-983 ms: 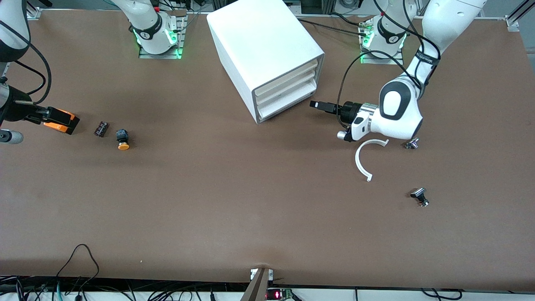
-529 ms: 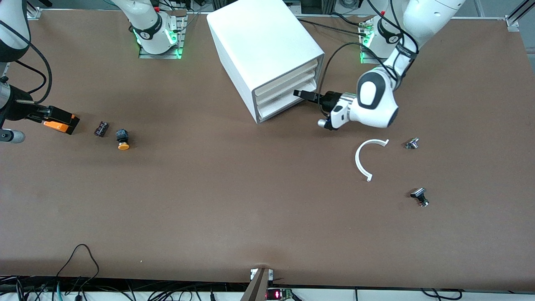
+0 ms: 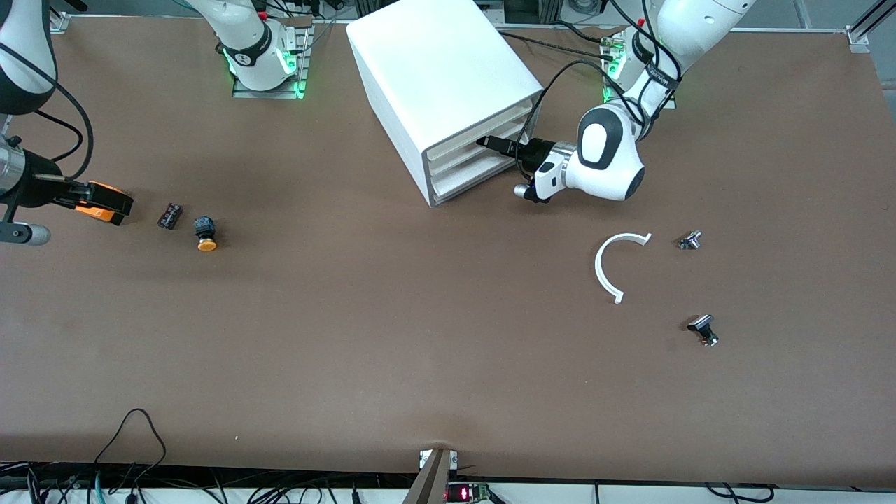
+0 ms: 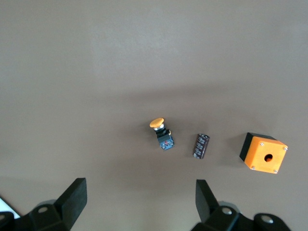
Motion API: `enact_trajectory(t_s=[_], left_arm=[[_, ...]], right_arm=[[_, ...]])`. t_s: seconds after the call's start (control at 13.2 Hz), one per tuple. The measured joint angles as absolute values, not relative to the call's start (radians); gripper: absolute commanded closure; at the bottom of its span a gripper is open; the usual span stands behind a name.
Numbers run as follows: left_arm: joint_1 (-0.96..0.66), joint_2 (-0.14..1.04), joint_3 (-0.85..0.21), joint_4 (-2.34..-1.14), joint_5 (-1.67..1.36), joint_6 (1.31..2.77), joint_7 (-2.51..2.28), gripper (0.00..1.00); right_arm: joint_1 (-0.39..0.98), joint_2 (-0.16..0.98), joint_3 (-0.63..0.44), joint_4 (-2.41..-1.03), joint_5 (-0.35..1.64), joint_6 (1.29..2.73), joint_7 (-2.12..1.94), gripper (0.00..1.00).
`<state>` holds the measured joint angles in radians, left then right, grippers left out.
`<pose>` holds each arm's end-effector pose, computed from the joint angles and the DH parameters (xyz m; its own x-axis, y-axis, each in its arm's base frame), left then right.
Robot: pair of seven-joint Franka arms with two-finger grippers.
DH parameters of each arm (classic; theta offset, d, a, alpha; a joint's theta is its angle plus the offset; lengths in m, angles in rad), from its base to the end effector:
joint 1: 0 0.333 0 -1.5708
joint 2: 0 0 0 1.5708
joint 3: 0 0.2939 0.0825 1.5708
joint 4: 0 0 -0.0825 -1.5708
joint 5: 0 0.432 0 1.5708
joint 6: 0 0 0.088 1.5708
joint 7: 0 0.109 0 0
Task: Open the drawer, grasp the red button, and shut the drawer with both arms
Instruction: 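Pull the drawer open with the left gripper while the right gripper approaches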
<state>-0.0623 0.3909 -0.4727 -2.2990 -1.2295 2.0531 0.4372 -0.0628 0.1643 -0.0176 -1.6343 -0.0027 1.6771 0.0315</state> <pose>0.3940 -0.3193 0.1287 0.8310 -0.2621 -0.4906 0.2803 -0.5646 0.7763 0.6410 -0.0514 0.4734 0.9864 -0.1109 -0.1209 -0.1106 -0.9938 0.0093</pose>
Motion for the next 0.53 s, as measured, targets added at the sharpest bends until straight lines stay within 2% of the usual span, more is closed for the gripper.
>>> enact_trajectory(t_s=[0.08, 0.53], left_arm=[[-0.062, 0.391, -0.473, -2.299, -1.230, 2.053, 0.438, 1.00], [-0.041, 0.370, -0.453, -2.275, -1.229, 2.039, 0.458, 1.00]], right_arm=[[-0.062, 0.179, -0.017, -1.634, 0.005, 1.691, 0.031, 0.00], [-0.054, 0.267, -0.012, -1.642, 0.124, 1.772, 0.017, 0.00]])
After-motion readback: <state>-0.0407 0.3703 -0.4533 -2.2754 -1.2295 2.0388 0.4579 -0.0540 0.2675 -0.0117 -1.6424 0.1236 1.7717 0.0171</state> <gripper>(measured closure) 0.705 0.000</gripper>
